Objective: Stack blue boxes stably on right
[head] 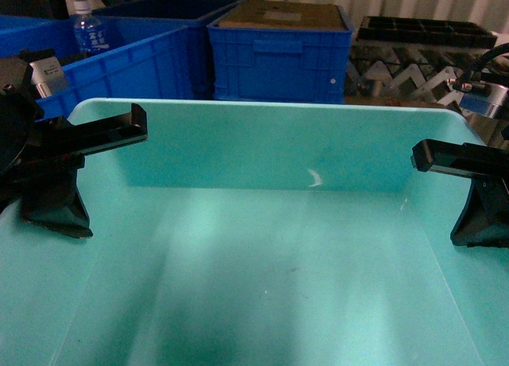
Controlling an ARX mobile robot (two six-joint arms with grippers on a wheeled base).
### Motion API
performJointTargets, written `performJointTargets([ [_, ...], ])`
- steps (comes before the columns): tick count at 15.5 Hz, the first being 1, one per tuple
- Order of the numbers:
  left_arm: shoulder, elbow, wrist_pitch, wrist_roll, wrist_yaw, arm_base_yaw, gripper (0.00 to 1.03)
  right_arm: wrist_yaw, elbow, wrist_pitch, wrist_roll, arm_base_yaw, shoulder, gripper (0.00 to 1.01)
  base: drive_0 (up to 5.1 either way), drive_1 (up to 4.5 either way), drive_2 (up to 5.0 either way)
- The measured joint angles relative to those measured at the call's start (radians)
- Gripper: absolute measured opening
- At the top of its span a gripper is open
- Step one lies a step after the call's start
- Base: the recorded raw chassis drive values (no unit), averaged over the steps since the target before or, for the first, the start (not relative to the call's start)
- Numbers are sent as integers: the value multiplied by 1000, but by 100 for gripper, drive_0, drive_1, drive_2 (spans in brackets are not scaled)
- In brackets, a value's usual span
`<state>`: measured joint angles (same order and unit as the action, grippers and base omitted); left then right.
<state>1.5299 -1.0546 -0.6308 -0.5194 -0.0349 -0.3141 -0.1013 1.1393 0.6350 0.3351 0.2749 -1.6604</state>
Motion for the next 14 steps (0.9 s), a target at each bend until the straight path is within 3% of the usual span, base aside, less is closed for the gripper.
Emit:
performJointTargets([
  [3, 0, 0, 0, 0, 0, 0, 2, 0, 0, 0, 0, 0, 0, 2, -147, -147, -147],
  [8, -1, 0, -2, 0, 1, 0, 2, 0, -1, 3, 0, 0, 6, 2, -124, 277, -526],
  [14, -1, 0, 1, 0, 1, 0, 2, 0, -1, 0, 0, 0, 6, 2, 13, 422, -397],
])
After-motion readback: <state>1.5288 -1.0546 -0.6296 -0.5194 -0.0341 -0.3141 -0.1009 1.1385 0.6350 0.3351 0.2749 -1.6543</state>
